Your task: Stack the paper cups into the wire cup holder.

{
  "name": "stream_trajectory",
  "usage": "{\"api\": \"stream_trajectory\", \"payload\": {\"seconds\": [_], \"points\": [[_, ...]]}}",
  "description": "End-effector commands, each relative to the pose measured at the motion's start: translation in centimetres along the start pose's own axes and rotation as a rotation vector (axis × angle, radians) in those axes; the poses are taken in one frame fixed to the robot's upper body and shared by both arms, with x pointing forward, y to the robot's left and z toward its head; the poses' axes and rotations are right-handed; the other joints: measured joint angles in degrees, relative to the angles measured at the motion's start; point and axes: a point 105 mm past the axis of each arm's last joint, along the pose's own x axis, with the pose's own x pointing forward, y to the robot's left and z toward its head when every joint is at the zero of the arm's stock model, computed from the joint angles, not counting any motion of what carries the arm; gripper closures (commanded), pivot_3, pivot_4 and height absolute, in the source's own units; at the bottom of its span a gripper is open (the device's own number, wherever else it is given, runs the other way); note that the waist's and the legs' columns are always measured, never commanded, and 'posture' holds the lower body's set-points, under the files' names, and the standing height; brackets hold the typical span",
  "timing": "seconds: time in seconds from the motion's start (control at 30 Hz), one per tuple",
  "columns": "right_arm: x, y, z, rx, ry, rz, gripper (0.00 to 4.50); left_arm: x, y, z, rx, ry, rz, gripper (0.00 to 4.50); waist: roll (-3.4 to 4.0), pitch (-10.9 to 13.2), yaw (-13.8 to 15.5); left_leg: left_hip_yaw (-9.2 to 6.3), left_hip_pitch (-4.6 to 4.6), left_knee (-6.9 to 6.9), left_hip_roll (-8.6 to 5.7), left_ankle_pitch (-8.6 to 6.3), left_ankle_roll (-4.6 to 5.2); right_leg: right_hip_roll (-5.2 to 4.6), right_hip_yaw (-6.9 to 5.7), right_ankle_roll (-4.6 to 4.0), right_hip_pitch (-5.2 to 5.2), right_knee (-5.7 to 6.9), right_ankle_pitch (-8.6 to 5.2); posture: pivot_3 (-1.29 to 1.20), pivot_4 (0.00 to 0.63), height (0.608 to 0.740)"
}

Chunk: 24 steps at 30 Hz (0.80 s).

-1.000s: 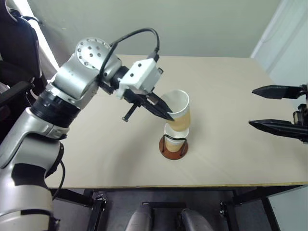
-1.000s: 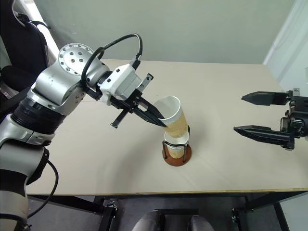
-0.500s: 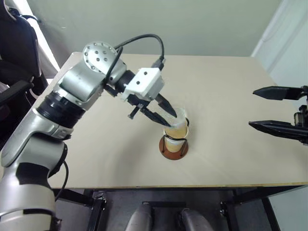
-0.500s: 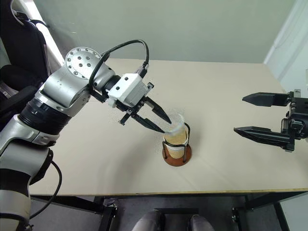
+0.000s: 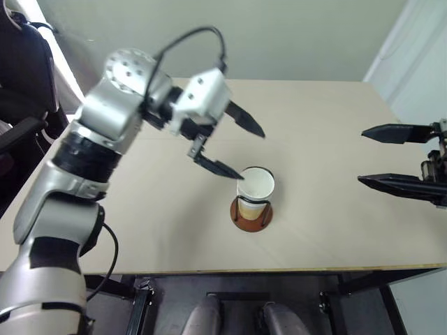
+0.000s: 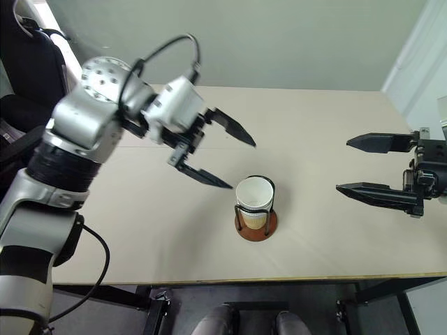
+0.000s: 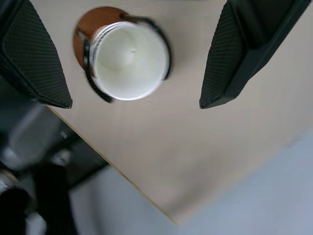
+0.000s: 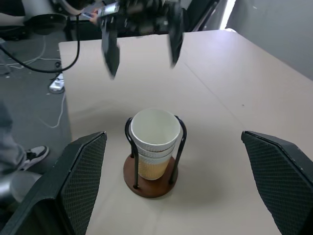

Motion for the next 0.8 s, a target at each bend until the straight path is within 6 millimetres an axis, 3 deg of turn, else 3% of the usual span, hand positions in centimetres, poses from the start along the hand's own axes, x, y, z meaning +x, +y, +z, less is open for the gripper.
{"api": "stream_trajectory", "payload": {"seconds": [0.03, 0.13, 0.3, 0.47, 0.8], "points": [[-0.6, -0.6, -0.4, -0.004, 0.025, -0.003, 0.00, -7.1, -0.6, -1.7, -0.208, -0.017, 0.269, 0.03, 0.09, 0.0, -0.7, 0.01, 0.02, -0.07, 0.00, 0.00, -0.01, 0.00, 0.03, 0.00, -0.06, 0.00, 0.00, 0.00, 0.150, 0.740], [-1.4, -1.4, -1.7, 0.024, 0.065, -0.027, 0.00, -10.7, -3.6, -5.0, -0.411, 0.034, 0.422, 0.03, 0.14, -0.1, -1.3, 0.06, 0.13, -0.33, 0.00, 0.06, -0.13, 0.01, 0.18, -0.03, -0.15, -0.02, -0.02, 0.00, 0.150, 0.740], [-2.2, -2.5, -3.3, 0.061, 0.104, -0.050, 0.00, -12.5, -8.5, -8.1, -0.630, 0.040, 0.534, 0.03, 0.11, 0.0, -0.7, 0.10, 0.12, -0.45, -0.02, 0.10, -0.14, 0.02, 0.29, -0.08, -0.17, -0.04, -0.05, 0.00, 0.150, 0.740], [-2.6, -3.6, -3.5, 0.090, 0.062, -0.052, 0.00, -12.8, -10.4, -8.2, -0.678, 0.038, 0.583, 0.03, 0.03, 0.0, -0.3, 0.11, 0.10, -0.39, -0.03, 0.18, -0.06, 0.01, 0.30, -0.25, -0.17, -0.03, 0.02, 0.00, 0.150, 0.740], [-2.7, -5.0, -4.6, 0.148, 0.036, -0.055, 0.00, -13.0, -11.7, -7.9, -0.697, 0.033, 0.642, 0.03, 0.01, 0.0, -0.8, 0.21, 0.91, -0.79, -0.02, 0.22, -0.20, 0.01, 0.39, -0.72, 0.31, 0.05, -0.06, 0.00, 0.150, 0.740]]}}
